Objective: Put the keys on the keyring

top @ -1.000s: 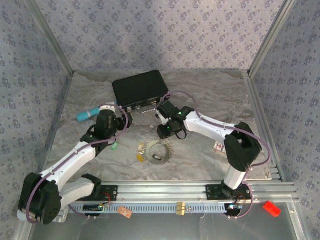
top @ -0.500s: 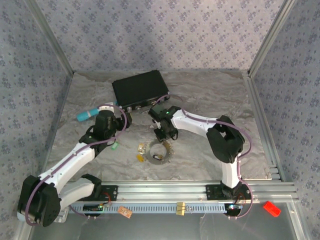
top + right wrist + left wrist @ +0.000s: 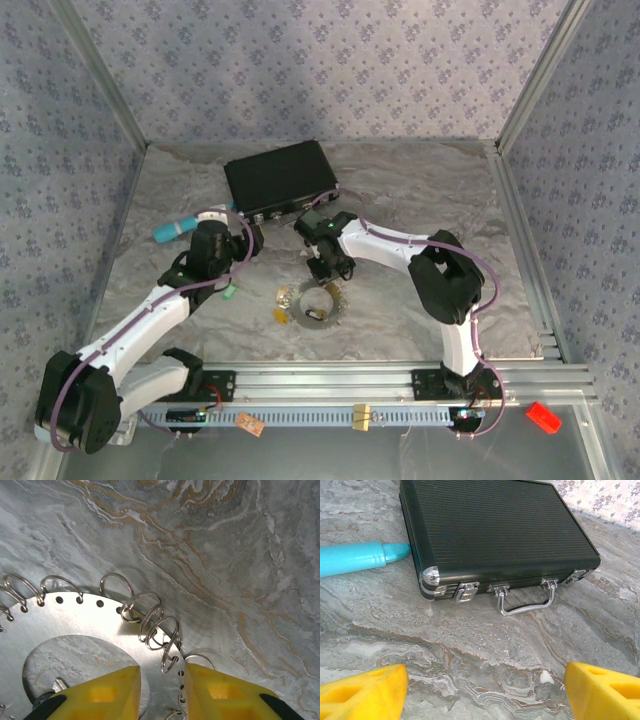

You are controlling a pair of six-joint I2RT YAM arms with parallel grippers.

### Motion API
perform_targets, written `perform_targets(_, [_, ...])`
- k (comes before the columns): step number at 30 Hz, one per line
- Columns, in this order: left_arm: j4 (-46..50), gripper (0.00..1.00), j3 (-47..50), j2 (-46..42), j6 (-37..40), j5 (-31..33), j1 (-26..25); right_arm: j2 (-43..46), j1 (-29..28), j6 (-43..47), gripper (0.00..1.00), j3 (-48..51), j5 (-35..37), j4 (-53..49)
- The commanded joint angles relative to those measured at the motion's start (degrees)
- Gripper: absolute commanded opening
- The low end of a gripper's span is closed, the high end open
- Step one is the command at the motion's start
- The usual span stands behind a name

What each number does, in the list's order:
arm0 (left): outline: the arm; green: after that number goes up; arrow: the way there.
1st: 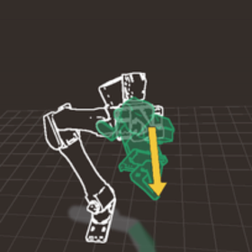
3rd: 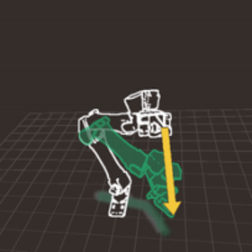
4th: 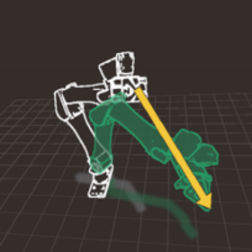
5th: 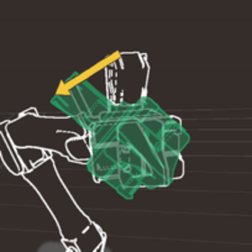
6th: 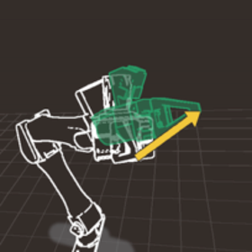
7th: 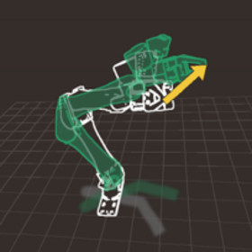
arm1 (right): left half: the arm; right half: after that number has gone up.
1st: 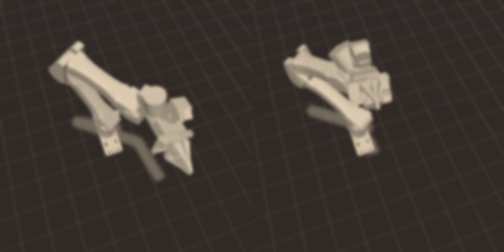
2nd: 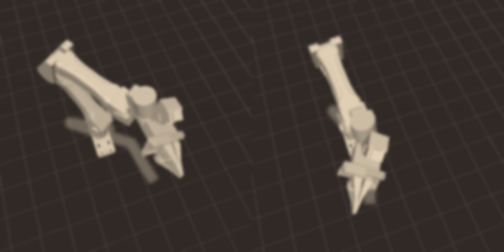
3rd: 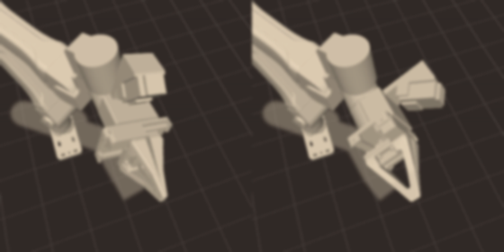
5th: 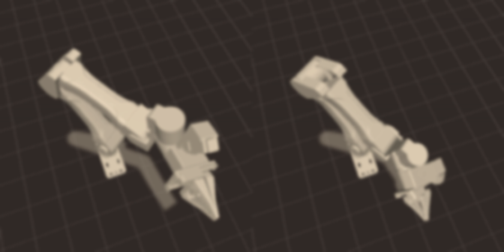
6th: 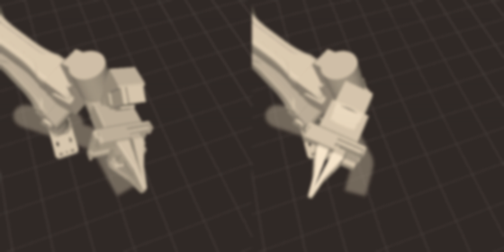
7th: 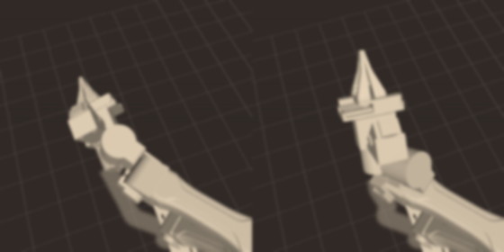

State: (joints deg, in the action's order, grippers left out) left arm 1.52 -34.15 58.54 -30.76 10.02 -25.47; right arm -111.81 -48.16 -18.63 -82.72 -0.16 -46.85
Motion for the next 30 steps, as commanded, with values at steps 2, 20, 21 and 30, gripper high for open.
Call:
perform_targets(2, [-0.3,0.81,-0.2,-1.3,-0.5,-0.1,0.4,-2.5,-0.5,-0.5,0.29,-2.3,1.5,-2.8])
perform_targets(20, [0.2,0.81,0.2,-1.9,-0.3,0.6,0.6,-5.0,-0.5,-0.5,0.15,-3.1,3.3,-4.6])
perform_targets(21, [0.2,0.81,0.2,-1.9,-0.3,0.7,0.5,-5.1,-0.6,-0.5,0.15,-3.2,3.7,-4.9])
perform_targets(30, [0.6,0.81,0.2,-2.4,-0.3,0.9,0.5,-5.5,-0.5,-0.4,0.11,-3.6,4.0,-4.6])
